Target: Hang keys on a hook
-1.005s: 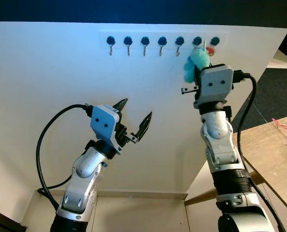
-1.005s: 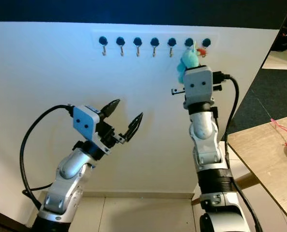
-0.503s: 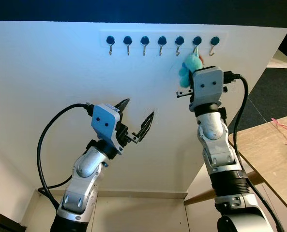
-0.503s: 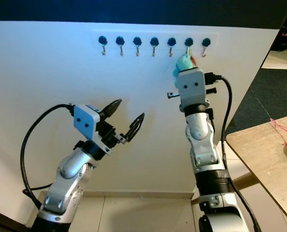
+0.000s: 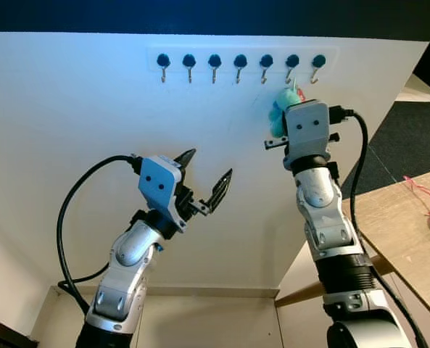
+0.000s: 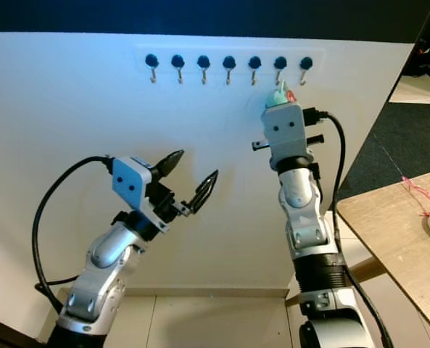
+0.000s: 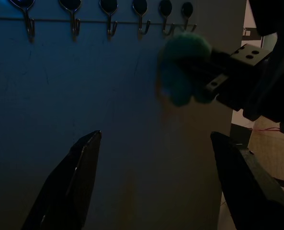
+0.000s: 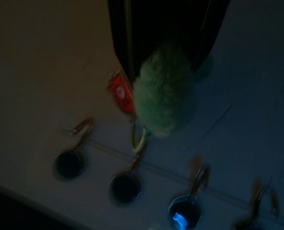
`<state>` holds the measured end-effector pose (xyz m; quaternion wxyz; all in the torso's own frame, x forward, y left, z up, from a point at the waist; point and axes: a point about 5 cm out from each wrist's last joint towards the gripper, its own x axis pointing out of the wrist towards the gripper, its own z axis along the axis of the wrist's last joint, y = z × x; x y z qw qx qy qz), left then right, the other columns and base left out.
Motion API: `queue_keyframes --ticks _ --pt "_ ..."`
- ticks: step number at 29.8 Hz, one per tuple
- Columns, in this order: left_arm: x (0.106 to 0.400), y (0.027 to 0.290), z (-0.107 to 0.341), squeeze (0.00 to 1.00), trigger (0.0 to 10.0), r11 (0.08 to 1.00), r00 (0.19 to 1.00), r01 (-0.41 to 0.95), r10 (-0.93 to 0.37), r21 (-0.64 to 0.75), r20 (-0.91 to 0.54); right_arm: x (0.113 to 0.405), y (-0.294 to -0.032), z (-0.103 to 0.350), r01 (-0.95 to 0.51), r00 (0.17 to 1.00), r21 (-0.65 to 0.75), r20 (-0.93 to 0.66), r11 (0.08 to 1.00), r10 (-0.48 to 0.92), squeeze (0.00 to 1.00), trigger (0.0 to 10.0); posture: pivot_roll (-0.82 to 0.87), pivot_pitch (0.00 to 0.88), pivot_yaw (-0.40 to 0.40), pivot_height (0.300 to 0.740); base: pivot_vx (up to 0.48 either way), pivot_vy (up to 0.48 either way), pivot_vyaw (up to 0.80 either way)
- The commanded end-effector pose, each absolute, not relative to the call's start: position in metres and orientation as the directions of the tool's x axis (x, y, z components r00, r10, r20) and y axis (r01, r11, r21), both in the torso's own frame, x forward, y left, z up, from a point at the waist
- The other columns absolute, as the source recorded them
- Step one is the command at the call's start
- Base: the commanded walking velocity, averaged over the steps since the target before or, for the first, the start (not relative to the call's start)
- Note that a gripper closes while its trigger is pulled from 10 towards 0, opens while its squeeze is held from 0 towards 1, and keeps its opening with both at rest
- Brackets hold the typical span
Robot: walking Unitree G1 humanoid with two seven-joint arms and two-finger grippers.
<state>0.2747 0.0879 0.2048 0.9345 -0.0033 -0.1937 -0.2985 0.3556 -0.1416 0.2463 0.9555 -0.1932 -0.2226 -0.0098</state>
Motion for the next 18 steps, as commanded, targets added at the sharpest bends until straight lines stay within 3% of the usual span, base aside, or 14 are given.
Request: queue_keyframes --ticks 1,11,18 --pt "0.274 0.085 0.205 0.0 10.0 0.808 0.736 0.58 -0.574 0.102 0.359 0.358 -0.142 0.24 0.089 0.921 -0.405 0.38 0.91 0.08 0.0 10.0 0.01 0.069 -0.027 0.74 0.0 0.0 0.0" --pt "0.274 0.085 0.206 0.0 10.0 0.808 0.735 0.579 -0.573 0.104 0.363 0.357 -0.141 0.239 0.082 0.925 -0.433 0.368 0.897 0.093 0.0 10.0 0.01 0.066 -0.027 0.74 0.0 0.0 0.0" --pt "0.273 0.086 0.209 0.0 10.0 0.81 0.732 0.577 -0.57 0.105 0.374 0.351 -0.135 0.25 0.121 0.884 -0.471 0.452 0.874 0.121 0.0 10.0 0.02 0.065 -0.027 0.74 0.0 0.0 0.0"
